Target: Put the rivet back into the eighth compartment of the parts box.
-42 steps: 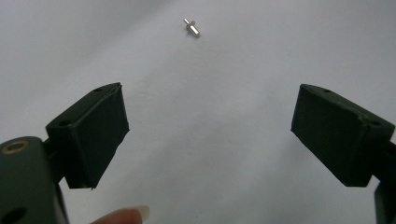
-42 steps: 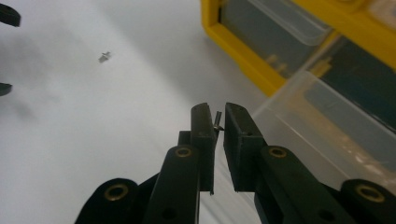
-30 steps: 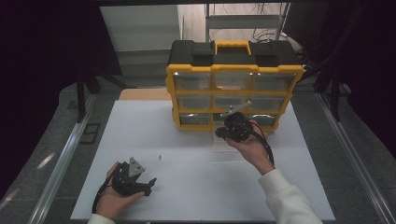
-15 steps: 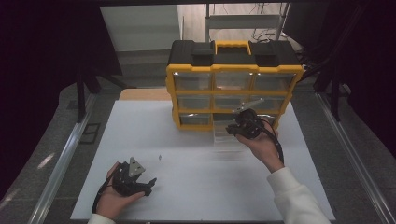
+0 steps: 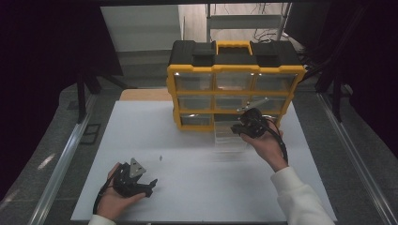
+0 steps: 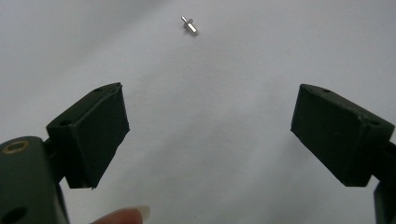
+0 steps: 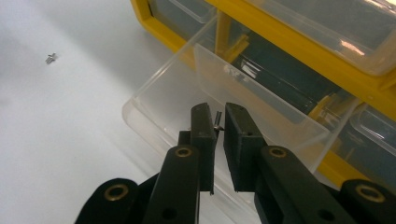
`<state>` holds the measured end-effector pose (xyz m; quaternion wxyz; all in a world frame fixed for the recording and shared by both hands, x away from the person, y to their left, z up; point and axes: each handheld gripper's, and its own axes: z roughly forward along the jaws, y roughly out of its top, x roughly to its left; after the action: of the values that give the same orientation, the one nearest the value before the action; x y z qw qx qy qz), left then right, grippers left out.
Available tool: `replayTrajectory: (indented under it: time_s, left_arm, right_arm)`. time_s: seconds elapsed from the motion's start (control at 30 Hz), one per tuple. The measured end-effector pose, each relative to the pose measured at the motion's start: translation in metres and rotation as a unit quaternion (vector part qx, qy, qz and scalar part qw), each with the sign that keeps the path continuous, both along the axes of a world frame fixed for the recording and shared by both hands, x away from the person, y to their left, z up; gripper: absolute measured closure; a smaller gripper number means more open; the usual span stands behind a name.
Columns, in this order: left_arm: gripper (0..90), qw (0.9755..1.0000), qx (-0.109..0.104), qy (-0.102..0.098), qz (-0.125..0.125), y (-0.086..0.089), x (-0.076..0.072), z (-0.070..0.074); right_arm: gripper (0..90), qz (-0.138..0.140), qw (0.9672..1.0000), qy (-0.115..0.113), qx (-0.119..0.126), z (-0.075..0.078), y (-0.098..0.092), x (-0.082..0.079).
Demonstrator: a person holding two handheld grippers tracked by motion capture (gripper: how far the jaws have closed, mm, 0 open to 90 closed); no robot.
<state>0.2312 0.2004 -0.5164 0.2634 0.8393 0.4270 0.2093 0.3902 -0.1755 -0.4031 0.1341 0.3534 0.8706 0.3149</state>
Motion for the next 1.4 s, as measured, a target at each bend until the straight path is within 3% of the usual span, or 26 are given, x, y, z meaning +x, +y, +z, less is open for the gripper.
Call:
replayTrajectory:
  time_s: [0.8, 0.87, 1.0, 1.1, 1.2, 1.27, 1.4]
  left_arm:
    - [11.4, 1.0, 0.002, -0.001, -0.001, 0.0, 0.0, 0.0]
    - [11.4, 1.0, 0.002, -0.001, 0.0, 0.0, 0.0, 0.0]
    - [11.4, 1.0, 0.004, -0.001, -0.002, 0.0, -0.001, 0.001]
    - [11.4, 1.0, 0.005, -0.002, -0.002, 0.0, -0.001, 0.001]
    - [11.4, 1.0, 0.003, -0.003, -0.001, -0.001, -0.002, 0.001]
    - [11.4, 1.0, 0.003, -0.003, -0.001, -0.001, -0.002, 0.001]
    - [11.4, 1.0, 0.0, -0.004, 0.002, 0.0, -0.002, 0.002]
  right_arm:
    - [79.5, -0.027, 0.9995, 0.013, -0.013, -0.017, 0.007, 0.019]
    - [73.0, -0.028, 0.9995, 0.009, -0.006, -0.017, 0.008, 0.019]
    - [47.0, -0.038, 0.9993, -0.007, 0.003, -0.015, 0.009, 0.016]
    - [35.9, -0.034, 0.9993, -0.009, 0.01, -0.014, 0.012, 0.014]
    - [29.9, -0.024, 0.9995, -0.01, 0.019, -0.013, 0.016, 0.009]
    - [28.5, -0.004, 0.9993, 0.002, 0.036, -0.012, 0.02, 0.006]
    - [27.7, 0.019, 0.9988, -0.001, 0.045, -0.01, 0.03, -0.002]
